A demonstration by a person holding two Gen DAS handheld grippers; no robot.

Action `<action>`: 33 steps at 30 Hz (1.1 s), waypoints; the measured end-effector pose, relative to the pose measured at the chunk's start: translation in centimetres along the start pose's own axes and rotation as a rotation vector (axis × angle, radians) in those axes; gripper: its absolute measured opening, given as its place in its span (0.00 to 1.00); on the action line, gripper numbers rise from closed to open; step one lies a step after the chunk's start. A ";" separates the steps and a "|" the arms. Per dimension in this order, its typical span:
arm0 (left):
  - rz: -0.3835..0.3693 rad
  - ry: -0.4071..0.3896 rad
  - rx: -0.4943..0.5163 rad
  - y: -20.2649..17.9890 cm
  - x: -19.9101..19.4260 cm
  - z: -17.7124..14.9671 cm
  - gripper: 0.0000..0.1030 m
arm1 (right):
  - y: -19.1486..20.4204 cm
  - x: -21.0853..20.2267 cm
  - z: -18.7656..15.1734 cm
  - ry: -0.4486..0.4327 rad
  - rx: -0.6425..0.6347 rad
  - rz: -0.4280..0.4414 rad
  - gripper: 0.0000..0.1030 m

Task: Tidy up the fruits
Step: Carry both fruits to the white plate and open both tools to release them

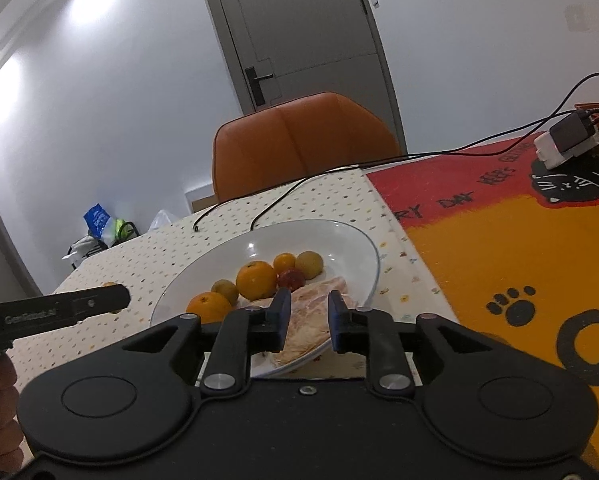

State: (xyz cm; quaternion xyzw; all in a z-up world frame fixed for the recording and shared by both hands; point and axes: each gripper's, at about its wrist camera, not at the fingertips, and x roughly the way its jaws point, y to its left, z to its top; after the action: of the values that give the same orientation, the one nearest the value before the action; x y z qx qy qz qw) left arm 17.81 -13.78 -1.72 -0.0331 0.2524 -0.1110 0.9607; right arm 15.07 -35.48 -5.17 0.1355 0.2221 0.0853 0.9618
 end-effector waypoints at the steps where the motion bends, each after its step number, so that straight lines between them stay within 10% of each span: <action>1: -0.004 0.001 0.006 -0.3 0.1 0.0 0.21 | -0.2 0.0 0.0 -0.001 0.003 0.003 0.21; 14: -0.022 0.051 0.017 -2.3 0.9 0.3 0.26 | -0.4 -1.0 -0.4 0.022 0.002 0.050 0.41; 27: 0.077 0.052 -0.025 0.8 -1.5 0.1 0.79 | 1.4 -2.1 -0.8 0.032 -0.031 0.071 0.75; 33: 0.129 0.053 -0.009 1.9 -2.7 -0.5 0.86 | 2.2 -2.7 -0.8 0.044 -0.034 0.081 0.92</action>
State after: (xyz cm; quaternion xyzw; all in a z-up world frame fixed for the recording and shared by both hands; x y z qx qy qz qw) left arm 15.65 -11.30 -1.10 -0.0179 0.2799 -0.0486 0.9586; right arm 12.03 -33.83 -4.13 0.1261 0.2360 0.1307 0.9546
